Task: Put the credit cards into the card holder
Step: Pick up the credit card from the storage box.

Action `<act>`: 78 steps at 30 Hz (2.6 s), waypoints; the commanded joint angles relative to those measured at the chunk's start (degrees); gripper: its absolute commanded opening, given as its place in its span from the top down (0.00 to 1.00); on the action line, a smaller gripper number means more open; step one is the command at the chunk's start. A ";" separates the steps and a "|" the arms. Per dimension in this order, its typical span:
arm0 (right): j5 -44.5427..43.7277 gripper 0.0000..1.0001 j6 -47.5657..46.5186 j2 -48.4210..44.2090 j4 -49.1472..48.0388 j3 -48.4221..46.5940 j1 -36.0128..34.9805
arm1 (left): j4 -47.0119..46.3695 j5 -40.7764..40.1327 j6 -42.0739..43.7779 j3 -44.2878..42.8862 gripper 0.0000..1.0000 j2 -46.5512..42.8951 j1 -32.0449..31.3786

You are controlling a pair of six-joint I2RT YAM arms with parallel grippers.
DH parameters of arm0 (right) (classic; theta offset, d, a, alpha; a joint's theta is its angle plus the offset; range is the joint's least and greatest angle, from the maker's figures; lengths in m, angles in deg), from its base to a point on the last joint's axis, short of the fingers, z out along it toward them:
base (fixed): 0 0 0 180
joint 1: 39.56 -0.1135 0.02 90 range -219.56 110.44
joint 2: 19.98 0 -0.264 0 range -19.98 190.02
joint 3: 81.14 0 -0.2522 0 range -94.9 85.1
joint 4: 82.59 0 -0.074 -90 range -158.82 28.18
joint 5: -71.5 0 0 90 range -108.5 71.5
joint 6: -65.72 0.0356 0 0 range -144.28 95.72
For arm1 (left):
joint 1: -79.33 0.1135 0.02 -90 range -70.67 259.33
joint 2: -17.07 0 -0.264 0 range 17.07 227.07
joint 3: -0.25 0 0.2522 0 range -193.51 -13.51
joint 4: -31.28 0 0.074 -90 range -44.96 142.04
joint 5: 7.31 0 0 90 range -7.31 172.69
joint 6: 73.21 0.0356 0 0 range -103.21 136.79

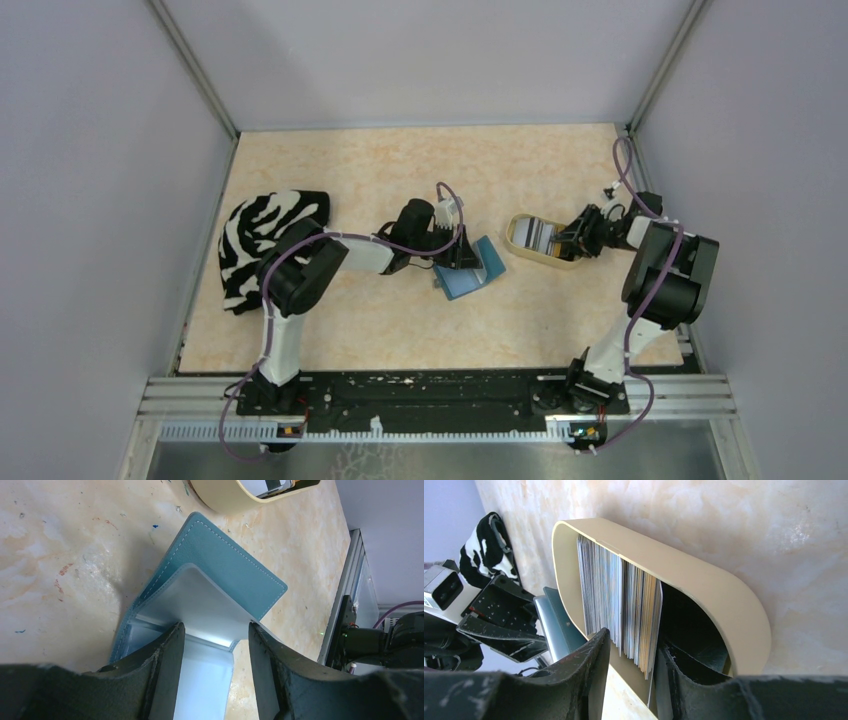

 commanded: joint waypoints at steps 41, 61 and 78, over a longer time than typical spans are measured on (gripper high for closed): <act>-9.52 1.00 -8.42 -13.38 8.18 -6.06 4.42 | 3.85 -0.22 3.17 -1.50 0.42 -2.18 -0.36; 27.55 1.00 -23.18 -39.07 -14.54 5.08 -15.58 | -16.18 1.90 6.05 16.93 0.40 -21.68 3.32; 26.34 1.00 -11.30 -39.03 -35.54 16.87 -33.34 | -75.54 3.47 -2.24 41.76 0.20 -22.71 -3.75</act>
